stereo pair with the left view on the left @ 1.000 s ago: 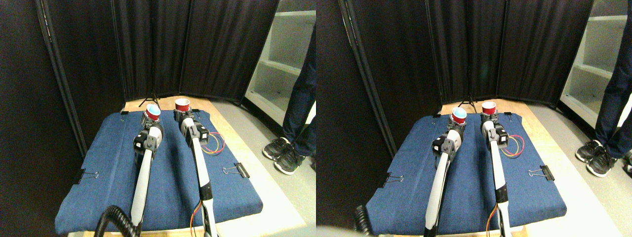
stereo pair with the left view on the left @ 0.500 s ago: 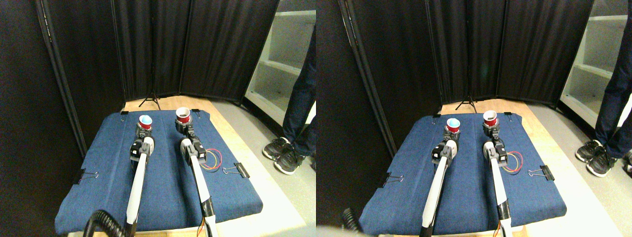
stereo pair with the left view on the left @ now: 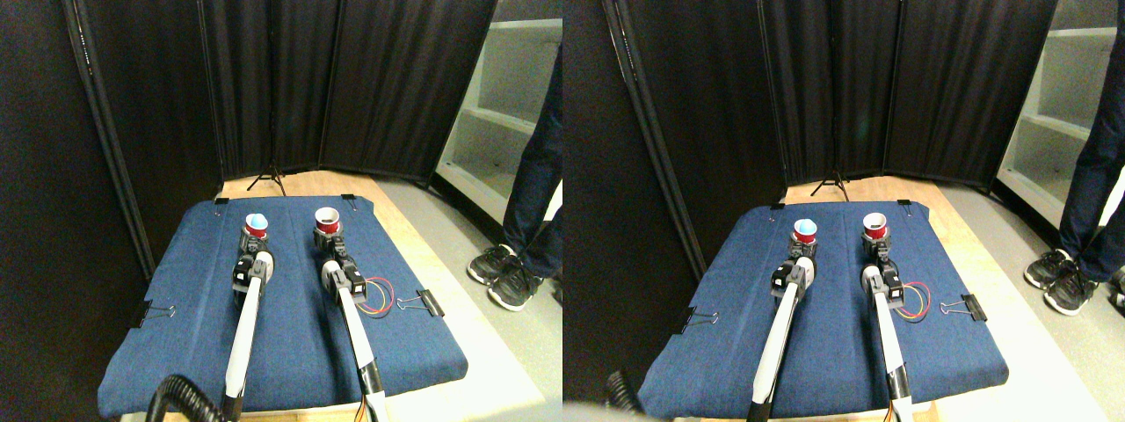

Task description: Pour (bimanual)

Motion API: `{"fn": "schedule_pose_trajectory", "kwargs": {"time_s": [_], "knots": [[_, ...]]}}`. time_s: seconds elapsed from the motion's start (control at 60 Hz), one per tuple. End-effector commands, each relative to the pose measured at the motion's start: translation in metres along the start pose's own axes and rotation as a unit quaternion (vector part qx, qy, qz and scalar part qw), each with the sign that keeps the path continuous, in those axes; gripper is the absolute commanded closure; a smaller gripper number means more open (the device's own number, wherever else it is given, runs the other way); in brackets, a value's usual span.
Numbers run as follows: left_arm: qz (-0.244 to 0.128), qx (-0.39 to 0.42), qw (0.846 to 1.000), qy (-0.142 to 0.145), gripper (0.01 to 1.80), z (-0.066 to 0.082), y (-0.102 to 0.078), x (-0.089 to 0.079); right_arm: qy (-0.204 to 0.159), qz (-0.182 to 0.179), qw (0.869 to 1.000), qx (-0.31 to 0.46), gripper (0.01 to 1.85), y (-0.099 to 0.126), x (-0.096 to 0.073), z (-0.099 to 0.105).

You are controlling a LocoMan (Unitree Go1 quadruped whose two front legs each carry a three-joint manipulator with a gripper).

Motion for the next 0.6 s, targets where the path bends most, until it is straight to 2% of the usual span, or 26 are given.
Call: {"fn": "schedule_pose_trajectory", "kwargs": {"time_s": [0.017,0.167,0.217,0.6], "knots": [[-0.024,0.001,1.000,-0.011,1.48,0.001,-0.007,-0.002,-0.001,0.007,1.000,0.007,1.53,-0.003,0.005,0.001],[-0.017,-0.003,0.999,-0.027,1.48,-0.001,-0.005,-0.006,-0.015,-0.011,1.000,0.020,1.53,-0.013,0.007,0.003],[-0.019,-0.001,1.000,-0.023,1.48,-0.002,-0.003,-0.006,-0.025,-0.021,0.999,0.022,1.53,-0.015,0.005,0.002],[-0.005,-0.006,0.999,-0.040,1.48,-0.005,0.006,-0.007,-0.030,-0.048,0.998,0.040,1.53,-0.033,0.006,0.008]]}}
